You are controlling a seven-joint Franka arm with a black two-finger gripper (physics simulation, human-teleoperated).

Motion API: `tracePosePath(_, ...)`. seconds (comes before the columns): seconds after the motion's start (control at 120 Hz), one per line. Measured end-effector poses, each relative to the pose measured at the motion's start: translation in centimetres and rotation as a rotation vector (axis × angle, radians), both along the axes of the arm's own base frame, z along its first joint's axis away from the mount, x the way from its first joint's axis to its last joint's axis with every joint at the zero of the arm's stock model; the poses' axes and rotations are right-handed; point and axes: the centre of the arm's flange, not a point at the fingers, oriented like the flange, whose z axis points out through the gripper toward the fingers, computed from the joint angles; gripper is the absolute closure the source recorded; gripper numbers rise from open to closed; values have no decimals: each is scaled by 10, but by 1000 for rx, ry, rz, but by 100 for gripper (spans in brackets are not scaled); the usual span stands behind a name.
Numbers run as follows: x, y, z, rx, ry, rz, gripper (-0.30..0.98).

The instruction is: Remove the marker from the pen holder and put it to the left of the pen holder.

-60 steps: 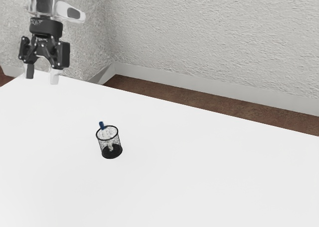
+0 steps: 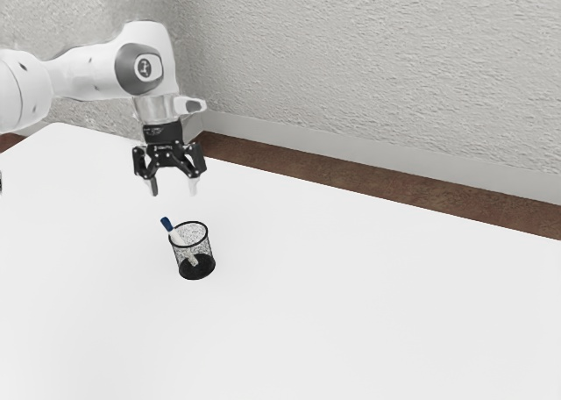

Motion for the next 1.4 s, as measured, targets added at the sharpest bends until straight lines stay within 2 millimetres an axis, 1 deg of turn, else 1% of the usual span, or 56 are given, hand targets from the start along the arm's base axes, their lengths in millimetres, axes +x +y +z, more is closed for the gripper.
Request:
tracePosePath(0.075, 3, 4, -22, -1, -12, 35, 0)
tracePosePath(0.133, 5, 9, -33, 2, -26, 60, 0)
tracePosePath(0.233, 9, 19, -39, 14, -56, 99, 0)
tracePosePath(0.283, 8, 29, -42, 25, -62, 125, 0)
tracePosePath(0.333, 7, 35, -49, 31, -63, 141, 0)
tracePosePath(0.4, 12, 39, -62, 33, -72, 157, 1)
tracePosePath(0.458, 17, 42, -68, 37, -89, 171, 5)
tracePosePath(0.517, 19, 49, -77, 42, -94, 189, 10)
tracePosePath(0.558, 20, 53, -79, 45, -100, 199, 14)
tracePosePath(0.692, 17, 64, -77, 60, -115, 225, 21)
tracePosePath(0.85, 18, 67, -72, 66, -133, 237, 25)
tracePosePath(0.925, 8, 66, -66, 69, -126, 239, 25)
tracePosePath(1.042, -10, 63, -65, 71, -100, 243, 25)
tracePosePath(1.108, -16, 62, -63, 72, -93, 244, 25)
tracePosePath(1.4, -28, 57, -62, 73, -79, 245, 25)
